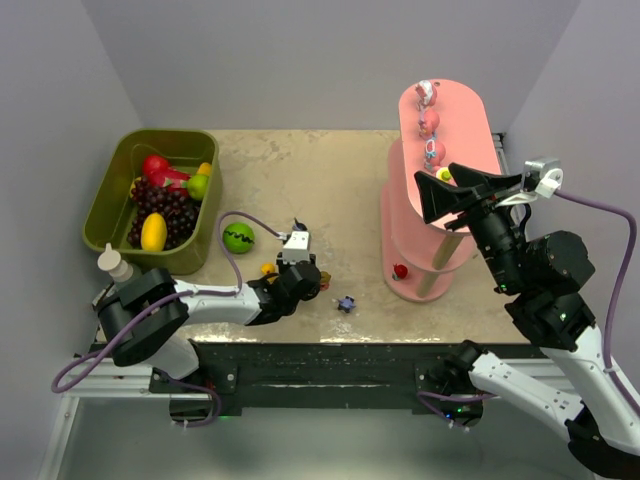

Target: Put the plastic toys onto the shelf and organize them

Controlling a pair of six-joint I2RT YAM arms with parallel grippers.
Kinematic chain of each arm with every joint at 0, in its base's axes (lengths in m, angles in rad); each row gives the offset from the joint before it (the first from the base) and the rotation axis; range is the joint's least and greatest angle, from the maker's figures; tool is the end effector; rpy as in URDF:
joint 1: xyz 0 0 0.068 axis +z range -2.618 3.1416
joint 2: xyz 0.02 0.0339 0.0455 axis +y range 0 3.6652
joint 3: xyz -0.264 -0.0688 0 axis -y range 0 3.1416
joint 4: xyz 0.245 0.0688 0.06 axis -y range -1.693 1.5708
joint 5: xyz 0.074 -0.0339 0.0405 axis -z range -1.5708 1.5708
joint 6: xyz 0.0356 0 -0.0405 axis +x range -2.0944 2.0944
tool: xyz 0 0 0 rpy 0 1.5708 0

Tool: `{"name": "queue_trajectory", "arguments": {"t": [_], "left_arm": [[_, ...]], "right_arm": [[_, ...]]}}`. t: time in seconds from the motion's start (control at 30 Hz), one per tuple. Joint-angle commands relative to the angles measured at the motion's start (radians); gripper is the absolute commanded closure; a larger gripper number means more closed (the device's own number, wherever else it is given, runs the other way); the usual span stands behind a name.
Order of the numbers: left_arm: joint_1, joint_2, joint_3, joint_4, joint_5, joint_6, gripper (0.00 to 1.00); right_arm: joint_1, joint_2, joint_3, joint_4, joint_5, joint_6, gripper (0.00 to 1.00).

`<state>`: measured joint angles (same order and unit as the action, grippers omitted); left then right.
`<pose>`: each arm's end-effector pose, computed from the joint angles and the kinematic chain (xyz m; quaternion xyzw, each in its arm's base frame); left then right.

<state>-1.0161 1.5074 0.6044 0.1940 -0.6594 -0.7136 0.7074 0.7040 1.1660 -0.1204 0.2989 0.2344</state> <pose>0.1658 -0.2262 0.1553 -0.0042 0.8702 -0.1099 0.4802 0.0928 0.0655 0.4835 -0.0153 0.5828 0.2900 0.7589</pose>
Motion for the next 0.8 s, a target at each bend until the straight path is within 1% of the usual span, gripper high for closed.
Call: {"name": "queue_trajectory", "arguments": {"t": [0.0,0.43,0.63,0.77], "left_arm": [[-0.003,-0.007,0.014,0.018,-0.045,-0.003,0.53],[-0.004,-0.007,0.008,0.012,-0.014,0.005,0.51],[-0.004,-0.009,0.005,-0.005,-0.016,0.003,0.58],[-0.004,-0.01,0.0,-0.011,-0.022,-0.003,0.66]], "right_arm": [[0.0,-0.006,-0.002,0.004,0.025,-0.009,0.22],[0.001,-0.012,0.0,0.004,0.023,-0.01,0.22],[0.001,-0.009,-0.003,0.004,0.028,-0.014,0.22],[0.001,-0.008,-0.002,0.005,0.029,-0.012,0.22]]}}
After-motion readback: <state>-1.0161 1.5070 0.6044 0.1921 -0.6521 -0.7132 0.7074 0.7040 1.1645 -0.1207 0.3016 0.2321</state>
